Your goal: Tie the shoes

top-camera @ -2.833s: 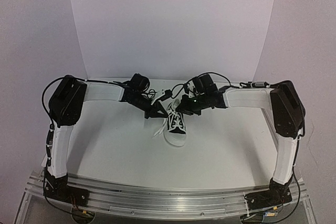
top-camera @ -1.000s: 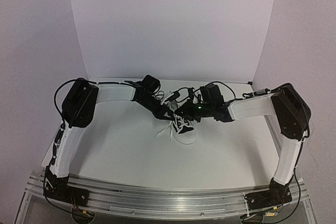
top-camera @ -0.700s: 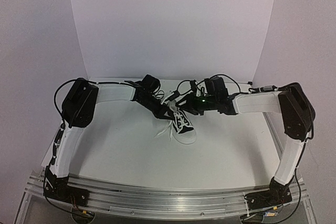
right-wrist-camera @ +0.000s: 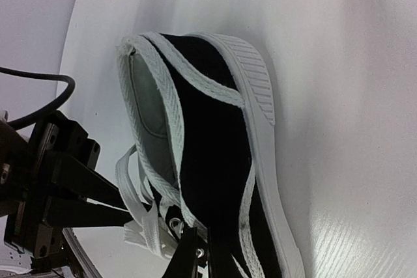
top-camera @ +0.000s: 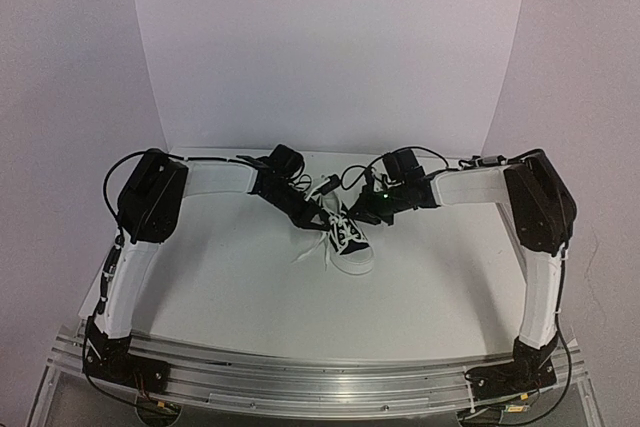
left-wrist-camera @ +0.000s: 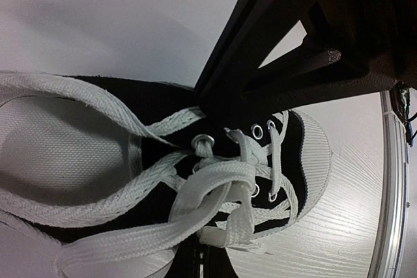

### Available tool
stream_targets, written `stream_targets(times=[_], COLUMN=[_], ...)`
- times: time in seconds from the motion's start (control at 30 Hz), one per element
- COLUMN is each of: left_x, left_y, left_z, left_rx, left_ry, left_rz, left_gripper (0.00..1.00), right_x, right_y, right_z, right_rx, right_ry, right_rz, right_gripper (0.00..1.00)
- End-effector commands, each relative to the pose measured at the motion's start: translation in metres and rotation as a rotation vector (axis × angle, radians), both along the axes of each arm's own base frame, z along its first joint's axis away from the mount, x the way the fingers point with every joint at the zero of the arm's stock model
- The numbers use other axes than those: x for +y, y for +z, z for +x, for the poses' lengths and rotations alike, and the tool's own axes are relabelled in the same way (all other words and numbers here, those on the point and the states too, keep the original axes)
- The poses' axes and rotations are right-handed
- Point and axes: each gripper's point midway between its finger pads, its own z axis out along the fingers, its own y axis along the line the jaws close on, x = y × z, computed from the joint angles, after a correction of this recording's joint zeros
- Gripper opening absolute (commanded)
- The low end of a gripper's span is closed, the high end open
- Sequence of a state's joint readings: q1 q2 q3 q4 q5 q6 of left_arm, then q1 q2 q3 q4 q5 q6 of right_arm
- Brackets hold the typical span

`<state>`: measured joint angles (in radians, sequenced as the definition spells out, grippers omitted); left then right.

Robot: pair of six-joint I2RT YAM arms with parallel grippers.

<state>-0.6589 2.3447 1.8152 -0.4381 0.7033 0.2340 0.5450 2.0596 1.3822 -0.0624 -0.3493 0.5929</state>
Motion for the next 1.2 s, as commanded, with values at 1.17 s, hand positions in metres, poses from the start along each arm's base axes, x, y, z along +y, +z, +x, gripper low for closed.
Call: stream_targets(times=[1.17], left_x=[-0.002], left_y=[-0.017], left_z=[0.002], left_rx=[-0.002], left_ry=[0.009], left_rz=[0.028], left_gripper=[0.00], right_x=[0.053], right_y=[-0.012], right_z=[-0.048], right_rx=[0.016], right_ry=[0.282], right_rz=[0.020], right_gripper=[0.16])
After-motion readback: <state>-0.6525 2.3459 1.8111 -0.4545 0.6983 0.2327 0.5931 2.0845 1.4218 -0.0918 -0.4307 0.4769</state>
